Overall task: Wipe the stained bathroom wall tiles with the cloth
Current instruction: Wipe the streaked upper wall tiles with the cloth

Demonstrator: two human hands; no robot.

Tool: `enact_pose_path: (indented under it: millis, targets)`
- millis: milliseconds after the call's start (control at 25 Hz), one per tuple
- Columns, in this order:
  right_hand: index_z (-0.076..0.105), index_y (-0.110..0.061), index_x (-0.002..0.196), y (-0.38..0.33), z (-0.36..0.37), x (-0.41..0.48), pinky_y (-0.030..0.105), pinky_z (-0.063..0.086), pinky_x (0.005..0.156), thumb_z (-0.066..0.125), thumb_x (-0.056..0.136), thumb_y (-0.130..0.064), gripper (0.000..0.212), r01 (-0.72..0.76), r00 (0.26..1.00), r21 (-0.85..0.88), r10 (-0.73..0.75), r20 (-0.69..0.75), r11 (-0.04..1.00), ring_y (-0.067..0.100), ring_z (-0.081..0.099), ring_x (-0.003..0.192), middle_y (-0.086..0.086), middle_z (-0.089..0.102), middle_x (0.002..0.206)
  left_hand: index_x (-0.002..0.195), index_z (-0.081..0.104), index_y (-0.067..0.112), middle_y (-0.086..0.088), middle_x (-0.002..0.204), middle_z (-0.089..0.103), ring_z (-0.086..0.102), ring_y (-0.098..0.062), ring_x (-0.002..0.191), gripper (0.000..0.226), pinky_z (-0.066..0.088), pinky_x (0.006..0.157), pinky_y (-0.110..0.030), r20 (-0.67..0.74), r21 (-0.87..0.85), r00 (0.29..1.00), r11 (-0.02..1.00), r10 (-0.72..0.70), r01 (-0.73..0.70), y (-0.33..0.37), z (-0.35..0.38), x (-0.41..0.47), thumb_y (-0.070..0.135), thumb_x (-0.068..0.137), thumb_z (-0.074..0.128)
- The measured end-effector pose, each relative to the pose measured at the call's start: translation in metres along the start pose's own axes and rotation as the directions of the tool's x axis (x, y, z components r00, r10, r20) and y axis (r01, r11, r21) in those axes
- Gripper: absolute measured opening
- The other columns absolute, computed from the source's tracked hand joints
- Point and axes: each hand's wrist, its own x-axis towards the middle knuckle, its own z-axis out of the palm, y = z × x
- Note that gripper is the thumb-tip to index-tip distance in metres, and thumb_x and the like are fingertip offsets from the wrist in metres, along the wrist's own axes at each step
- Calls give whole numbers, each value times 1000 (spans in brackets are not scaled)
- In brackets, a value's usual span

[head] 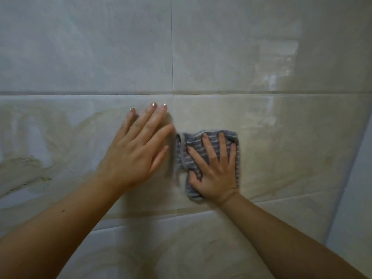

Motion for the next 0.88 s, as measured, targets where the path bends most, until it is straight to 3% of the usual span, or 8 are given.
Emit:
enact_pose_path:
  millis: [120,200,280,400,480,560,680,880]
  targets:
    - [38,-25,141,76,-1,-6,66,17,112,47,84,-43,61,-232,973,-113,231,-17,966,46,23,140,14,32,152,133,55,0,-19,156,31,25,-34,147,45,21,118,-57,-39,4,999,1000,-15,15,2,-3,1,30,103,41]
    - [35,-19,145,93,-6,18,65,22,110,39,91,-44,60,-590,807,-119,580,-110,798,47,25,141,19,32,154,140,50,1,-19,156,31,25,-35,147,48,20,119,-57,-65,-7,998,1000,-24,24,6,-4,10,30,103,40]
    - [35,-18,147,62,-6,42,65,21,111,36,91,-45,62,-707,705,-84,693,-150,702,48,24,141,20,31,154,144,45,2,-19,157,31,24,-34,148,50,19,119,-57,-89,-27,996,999,-26,23,13,-4,18,30,103,40]
    - [32,-26,147,10,-1,17,64,10,115,44,86,-46,65,-307,951,-64,308,1,950,47,17,143,15,24,156,148,39,4,-18,157,29,22,-33,149,53,19,119,-57,-93,-51,995,998,-32,27,22,-2,25,33,104,37]
    - [34,-29,144,26,-2,-3,65,12,114,51,82,-45,66,-78,994,-60,82,70,995,45,16,143,10,23,155,149,38,5,-18,158,28,22,-33,149,53,19,119,-57,-88,-36,996,999,-31,28,21,-2,23,33,103,38]
    - [36,-27,143,51,-2,13,66,18,112,50,83,-43,64,-264,964,-110,266,-2,958,46,21,142,12,28,155,149,38,5,-17,158,29,23,-33,149,54,19,119,-57,-79,-4,996,999,-39,39,14,-5,19,32,103,39]
    - [39,-22,145,39,-8,85,66,22,110,45,88,-44,63,-676,732,-50,664,-154,735,48,25,141,18,34,153,150,35,5,-17,159,27,21,-32,149,55,18,120,-56,-68,9,994,996,-83,84,5,-6,17,33,103,38]
    - [38,-32,145,-25,3,33,65,12,114,54,83,-48,66,-87,996,20,87,-3,996,44,17,145,11,28,155,150,35,5,-17,158,28,22,-32,149,55,18,120,-56,-75,-10,993,995,-96,96,7,-2,17,34,103,39]
